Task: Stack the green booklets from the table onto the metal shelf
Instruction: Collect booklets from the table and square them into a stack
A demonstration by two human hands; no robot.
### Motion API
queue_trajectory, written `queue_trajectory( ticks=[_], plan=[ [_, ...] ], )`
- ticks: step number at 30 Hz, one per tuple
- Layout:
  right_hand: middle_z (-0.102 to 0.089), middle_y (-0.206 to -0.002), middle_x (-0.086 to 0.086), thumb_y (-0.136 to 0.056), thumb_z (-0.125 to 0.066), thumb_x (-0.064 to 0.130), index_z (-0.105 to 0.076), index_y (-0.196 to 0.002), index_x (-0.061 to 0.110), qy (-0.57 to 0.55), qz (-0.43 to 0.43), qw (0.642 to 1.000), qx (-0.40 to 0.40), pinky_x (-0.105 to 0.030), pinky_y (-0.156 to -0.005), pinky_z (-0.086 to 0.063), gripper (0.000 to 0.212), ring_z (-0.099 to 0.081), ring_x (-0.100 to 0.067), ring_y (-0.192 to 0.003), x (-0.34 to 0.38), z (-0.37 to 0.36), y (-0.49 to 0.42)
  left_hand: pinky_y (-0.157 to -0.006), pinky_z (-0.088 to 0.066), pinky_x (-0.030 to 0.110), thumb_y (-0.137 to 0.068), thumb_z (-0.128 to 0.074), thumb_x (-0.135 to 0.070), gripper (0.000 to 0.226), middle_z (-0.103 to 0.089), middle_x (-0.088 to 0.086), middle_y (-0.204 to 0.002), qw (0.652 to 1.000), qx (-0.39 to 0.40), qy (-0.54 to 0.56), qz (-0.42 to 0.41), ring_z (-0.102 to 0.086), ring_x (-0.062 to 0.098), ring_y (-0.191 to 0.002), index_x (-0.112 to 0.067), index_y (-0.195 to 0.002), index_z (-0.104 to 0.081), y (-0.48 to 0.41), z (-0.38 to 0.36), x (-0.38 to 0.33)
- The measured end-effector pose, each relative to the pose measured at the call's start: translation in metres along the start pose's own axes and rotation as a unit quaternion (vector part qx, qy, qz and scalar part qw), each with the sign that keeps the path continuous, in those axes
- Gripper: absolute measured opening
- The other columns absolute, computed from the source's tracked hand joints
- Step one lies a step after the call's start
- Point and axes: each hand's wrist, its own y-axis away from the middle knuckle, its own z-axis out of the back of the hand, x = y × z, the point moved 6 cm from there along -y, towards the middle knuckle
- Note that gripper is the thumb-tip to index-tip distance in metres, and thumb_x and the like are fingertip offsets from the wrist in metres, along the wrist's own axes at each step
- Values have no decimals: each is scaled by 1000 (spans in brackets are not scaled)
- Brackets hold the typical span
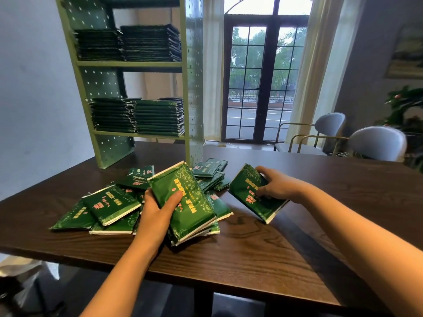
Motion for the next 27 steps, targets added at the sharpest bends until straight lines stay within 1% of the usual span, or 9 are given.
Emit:
queue_trajectory(
  ticks=[4,6,8,11,16,19,21,24,27],
  plan=[
    [-59,-97,1,-92,-54,3,-25,-137,31,-130,77,988,-21,-25,-67,-58,61,-65,-15,-82,26,-1,33,-98,-46,42,-85,-66,-26,44,-61,2,-117,1000,-1,-30,10,-60,23,-107,-22,-123,-44,-1,-2,-5],
    [-60,-95,2,-91,-53,-1,-21,-137,39,-198,109,974,-33,-25,-65,-58,69,-65,-14,-79,40,1,47,-94,-47,39,-86,-66,-25,46,-61,2,-115,999,10,-36,13,-61,22,-105,-19,-126,-44,-2,-7,-10],
    [-63,-97,-2,-90,-54,-4,-17,-139,45,-282,119,951,-43,-28,-68,-59,78,-67,-18,-81,47,1,55,-89,-47,35,-85,-68,-22,47,-61,-3,-108,999,13,-44,6,-61,19,-101,-18,-125,-43,0,-14,-18],
    [-68,-99,-8,-88,-53,-9,-21,-144,37,-389,126,911,-48,-38,-79,-58,79,-68,-23,-87,51,-6,58,-88,-49,36,-84,-70,-19,46,-61,-4,-106,999,20,-42,-1,-62,16,-99,-20,-121,-41,8,-29,-27],
    [-67,-104,-8,-85,-55,-8,-44,-129,22,-307,155,935,-80,-40,-86,-55,54,-66,-24,-96,53,-26,69,-101,-45,46,-92,-61,-26,46,-62,6,-121,998,32,21,53,-61,25,-109,-17,-131,-38,19,-62,-18],
    [-66,-106,-9,-84,-54,-8,-47,-118,26,-305,160,934,-98,-38,-87,-54,49,-65,-24,-98,48,-34,73,-109,-36,50,-91,-52,-52,75,-46,9,-144,996,8,32,79,-46,30,-130,-17,-149,-19,28,-74,-14],
    [-65,-108,-8,-85,-53,-7,-46,-118,29,-304,165,934,-89,-34,-85,-55,49,-65,-21,-98,45,-42,74,-113,-30,50,-78,-50,-72,98,-37,6,-151,995,3,38,89,-35,28,-138,-21,-153,-11,32,-79,-13],
    [-64,-113,-6,-88,-49,-6,-43,-126,29,-326,174,928,-46,-30,-84,-56,52,-65,-18,-101,45,-52,73,-109,-36,48,-76,-57,-72,101,-44,4,-144,996,9,42,83,-45,27,-130,-21,-151,-13,35,-86,-16],
    [-61,-118,-5,-90,-45,-7,-36,-133,34,-344,178,922,7,-25,-82,-55,59,-64,-17,-103,49,-58,70,-100,-46,49,-43,-73,-73,122,-58,6,-129,996,28,20,83,-59,26,-114,-27,-144,-23,37,-88,-19]
  ],
)
